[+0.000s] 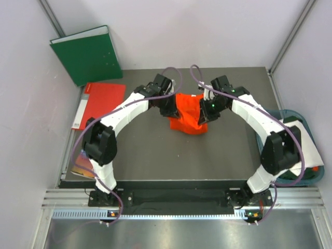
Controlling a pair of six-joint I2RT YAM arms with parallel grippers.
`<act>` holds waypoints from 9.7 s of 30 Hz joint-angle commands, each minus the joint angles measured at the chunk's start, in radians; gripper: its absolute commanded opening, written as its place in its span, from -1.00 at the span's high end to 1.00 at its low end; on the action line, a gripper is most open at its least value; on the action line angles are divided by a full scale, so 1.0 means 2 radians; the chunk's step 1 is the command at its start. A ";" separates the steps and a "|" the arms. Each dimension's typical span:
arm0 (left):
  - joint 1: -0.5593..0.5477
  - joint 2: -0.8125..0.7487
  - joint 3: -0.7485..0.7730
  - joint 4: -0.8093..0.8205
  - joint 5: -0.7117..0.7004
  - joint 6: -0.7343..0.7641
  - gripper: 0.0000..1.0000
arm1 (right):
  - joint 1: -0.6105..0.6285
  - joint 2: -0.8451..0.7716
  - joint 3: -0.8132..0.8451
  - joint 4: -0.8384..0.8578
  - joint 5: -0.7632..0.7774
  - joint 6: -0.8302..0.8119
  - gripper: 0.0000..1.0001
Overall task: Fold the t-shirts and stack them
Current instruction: Fold the tshirt, then neatly place the folded tshirt to the corner
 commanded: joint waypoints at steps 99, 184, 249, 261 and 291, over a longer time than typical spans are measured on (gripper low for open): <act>0.121 0.292 0.247 0.259 0.249 -0.109 1.00 | -0.078 0.146 0.064 0.285 0.024 0.137 0.85; 0.101 0.296 0.176 0.126 0.124 -0.028 1.00 | -0.075 0.266 0.089 0.261 0.060 0.117 0.88; 0.261 0.011 -0.006 -0.068 -0.064 0.076 -0.98 | 0.108 0.311 0.137 0.110 0.082 0.018 1.00; 0.261 0.013 -0.015 -0.063 -0.046 0.088 -0.98 | -0.025 0.288 0.107 0.110 0.165 0.024 1.00; 0.260 0.019 -0.008 -0.061 -0.014 0.097 -0.98 | -0.186 0.278 0.179 0.045 0.284 0.004 1.00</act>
